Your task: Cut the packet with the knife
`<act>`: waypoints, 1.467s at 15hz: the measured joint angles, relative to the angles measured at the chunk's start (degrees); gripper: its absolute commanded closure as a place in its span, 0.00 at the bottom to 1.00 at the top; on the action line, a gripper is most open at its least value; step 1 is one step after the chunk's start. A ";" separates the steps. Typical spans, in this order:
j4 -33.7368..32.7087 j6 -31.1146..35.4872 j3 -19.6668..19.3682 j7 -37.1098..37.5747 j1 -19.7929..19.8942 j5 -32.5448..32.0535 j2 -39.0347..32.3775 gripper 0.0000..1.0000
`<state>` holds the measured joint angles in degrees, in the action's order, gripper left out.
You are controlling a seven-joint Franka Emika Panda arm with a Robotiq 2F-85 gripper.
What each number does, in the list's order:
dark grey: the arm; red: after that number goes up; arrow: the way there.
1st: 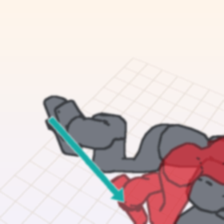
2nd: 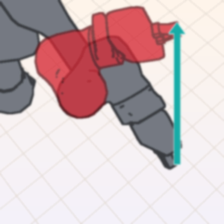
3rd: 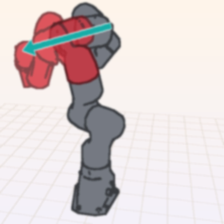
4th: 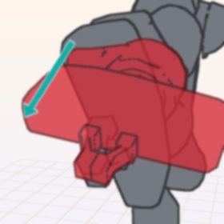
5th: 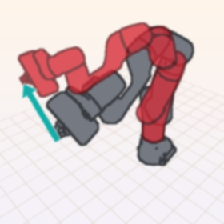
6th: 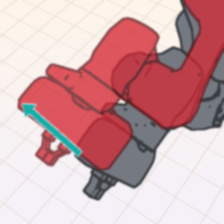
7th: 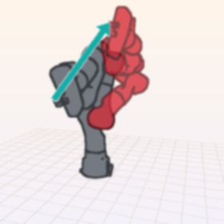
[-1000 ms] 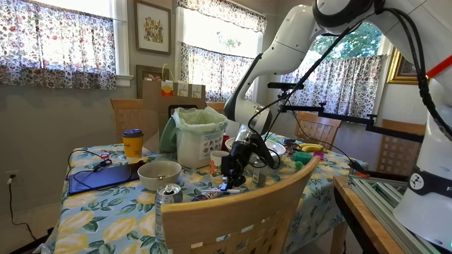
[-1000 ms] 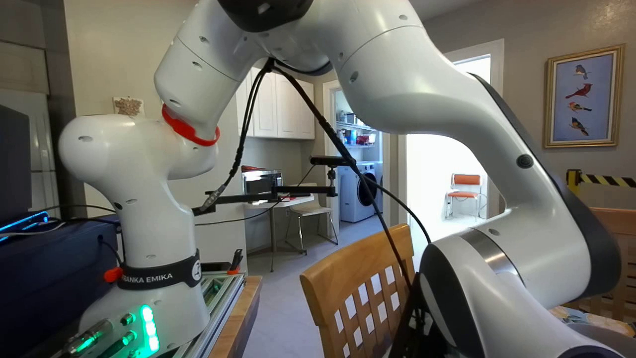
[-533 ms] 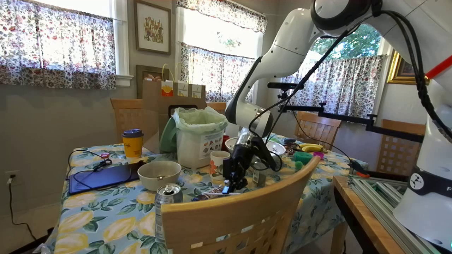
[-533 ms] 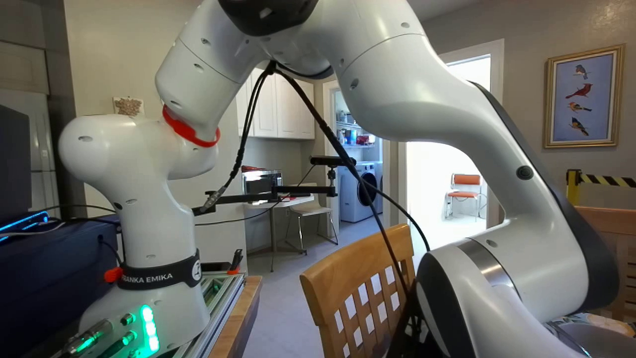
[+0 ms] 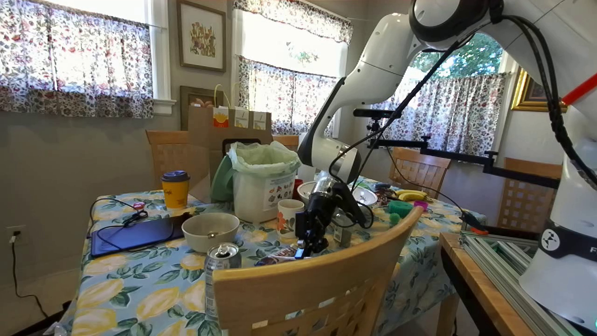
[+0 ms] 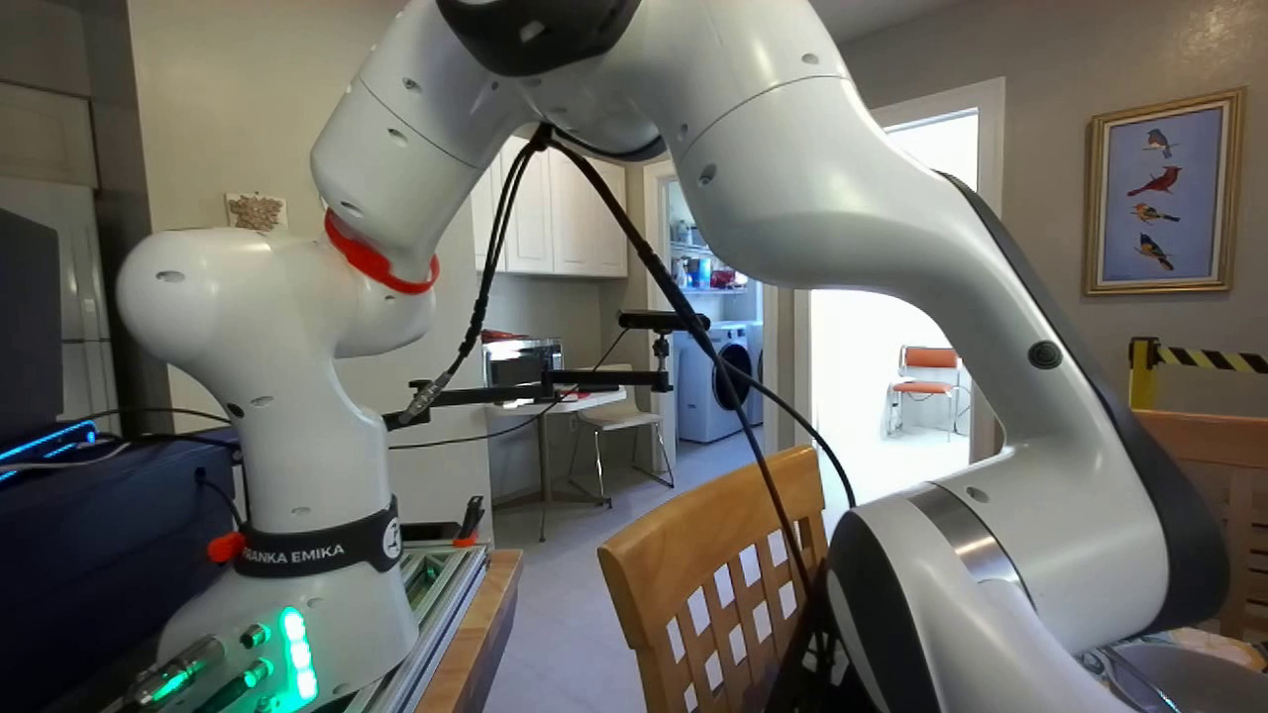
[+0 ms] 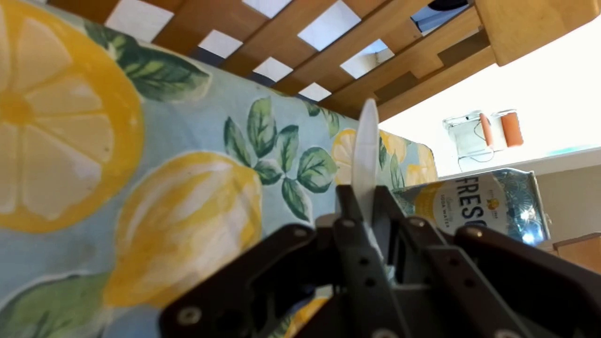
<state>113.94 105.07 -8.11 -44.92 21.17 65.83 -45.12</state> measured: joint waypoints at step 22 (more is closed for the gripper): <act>-1.02 -0.54 -0.66 0.00 0.08 0.00 -0.11 0.97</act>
<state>112.92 104.53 -8.77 -44.92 21.24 65.83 -45.22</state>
